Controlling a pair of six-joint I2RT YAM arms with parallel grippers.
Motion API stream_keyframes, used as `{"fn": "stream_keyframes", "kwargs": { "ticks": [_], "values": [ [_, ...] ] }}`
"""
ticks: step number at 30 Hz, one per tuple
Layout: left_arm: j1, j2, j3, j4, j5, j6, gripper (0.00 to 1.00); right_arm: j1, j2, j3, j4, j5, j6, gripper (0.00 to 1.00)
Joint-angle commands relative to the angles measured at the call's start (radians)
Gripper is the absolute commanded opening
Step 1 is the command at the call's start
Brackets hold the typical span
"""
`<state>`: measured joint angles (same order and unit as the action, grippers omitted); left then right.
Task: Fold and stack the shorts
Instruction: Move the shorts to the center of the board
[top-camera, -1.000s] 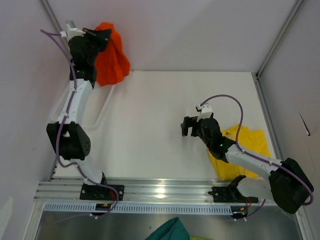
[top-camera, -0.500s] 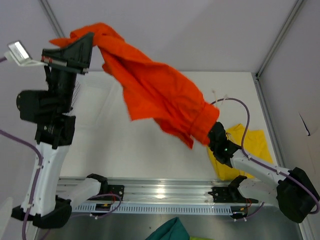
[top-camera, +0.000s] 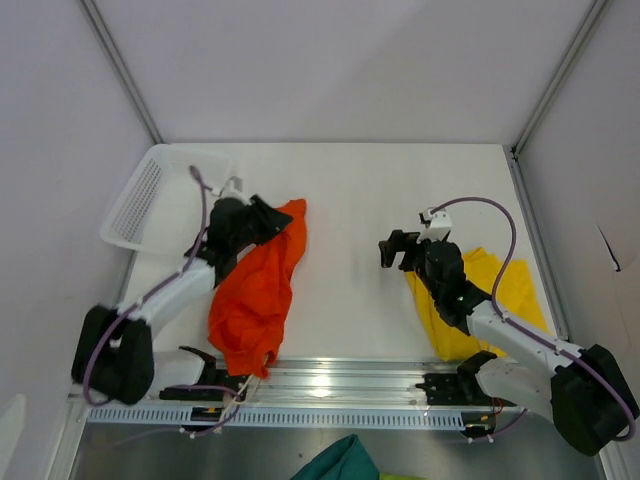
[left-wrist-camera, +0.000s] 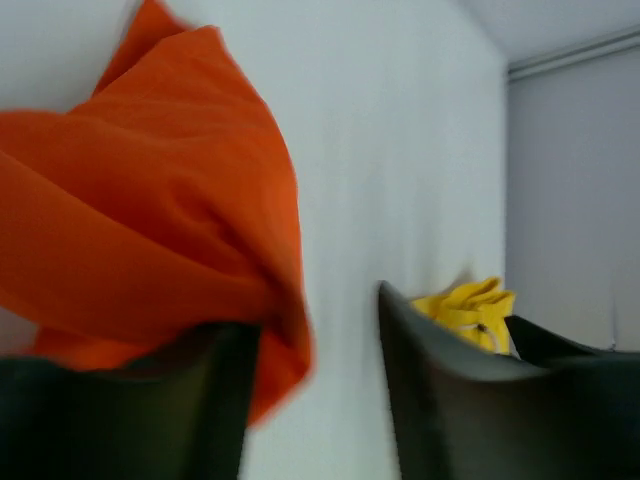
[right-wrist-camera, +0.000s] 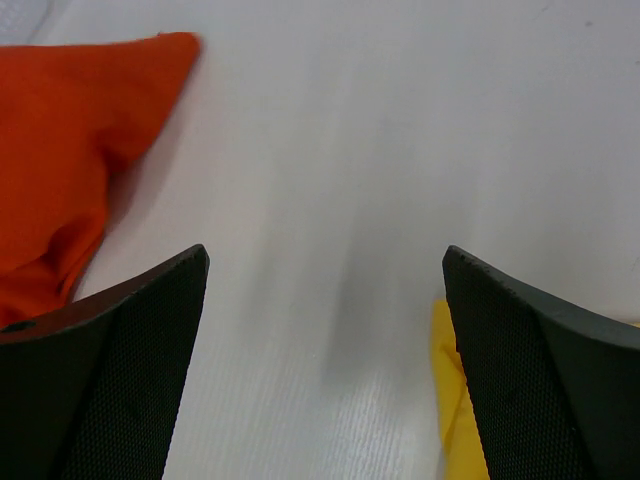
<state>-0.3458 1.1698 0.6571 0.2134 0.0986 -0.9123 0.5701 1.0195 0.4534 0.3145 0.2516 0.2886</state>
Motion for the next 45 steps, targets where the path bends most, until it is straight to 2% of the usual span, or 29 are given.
{"fn": "stream_keyframes", "kwargs": {
  "ticks": [1,2,3,4,5,7,9,11,16,22,28,31,35,36,39,40,41,43,45],
  "values": [
    [-0.039,0.224,0.390,-0.322,0.091,0.201,0.63,-0.004,0.025,0.021,0.058,-0.122,0.000,1.00],
    [-0.056,0.297,0.485,-0.474,0.057,0.235,0.69,-0.003,0.033,0.022,0.064,-0.155,-0.005,0.99],
    [-0.068,0.391,0.680,-0.591,0.015,0.260,0.75,-0.001,0.037,0.021,0.073,-0.190,-0.011,0.99],
    [-0.076,0.405,0.711,-0.708,-0.022,0.291,0.75,-0.001,0.053,0.021,0.090,-0.231,-0.023,0.99],
    [-0.085,0.398,0.728,-0.718,-0.048,0.293,0.77,0.001,0.060,0.024,0.100,-0.332,-0.031,1.00],
    [-0.084,0.305,0.701,-0.688,-0.092,0.282,0.81,0.026,0.082,0.031,0.118,-0.406,-0.057,1.00],
    [-0.081,0.236,0.682,-0.690,-0.176,0.277,0.94,0.065,0.123,0.059,0.110,-0.469,-0.087,0.99],
    [-0.071,0.151,0.694,-0.747,-0.214,0.279,0.99,0.137,0.174,0.086,0.092,-0.486,-0.133,0.99],
    [-0.050,0.010,0.685,-0.870,-0.221,0.312,0.99,0.316,0.255,0.192,0.000,-0.489,-0.212,0.99],
    [-0.048,-0.228,0.498,-0.945,-0.152,0.335,0.99,0.526,0.310,0.280,-0.063,-0.469,-0.270,0.99],
    [-0.048,-0.325,0.321,-1.054,-0.041,0.363,0.99,0.747,0.431,0.376,-0.143,-0.313,-0.284,0.99],
    [-0.048,-0.343,0.289,-1.066,-0.028,0.371,0.99,0.829,0.502,0.392,-0.127,-0.246,-0.284,0.99],
    [-0.048,-0.372,0.248,-1.050,-0.027,0.374,0.99,0.875,0.634,0.470,-0.150,-0.073,-0.278,1.00],
    [-0.048,-0.375,0.249,-1.046,-0.022,0.377,0.99,0.876,0.668,0.529,-0.194,0.039,-0.278,0.99],
    [-0.048,-0.371,0.254,-1.046,-0.010,0.378,0.99,0.870,0.751,0.591,-0.222,0.227,-0.264,0.39],
    [-0.048,-0.369,0.254,-1.045,-0.007,0.382,0.99,0.861,0.749,0.590,-0.218,0.251,-0.252,0.04],
    [-0.048,-0.368,0.256,-1.040,-0.005,0.383,0.99,0.832,0.716,0.584,-0.210,0.270,-0.237,0.00],
    [-0.048,-0.366,0.246,-1.040,-0.008,0.385,0.99,0.786,0.662,0.541,-0.212,0.328,-0.227,0.00],
    [-0.048,-0.368,0.234,-1.031,-0.010,0.385,0.99,0.664,0.561,0.509,-0.248,0.325,-0.203,0.00]
  ]
}}
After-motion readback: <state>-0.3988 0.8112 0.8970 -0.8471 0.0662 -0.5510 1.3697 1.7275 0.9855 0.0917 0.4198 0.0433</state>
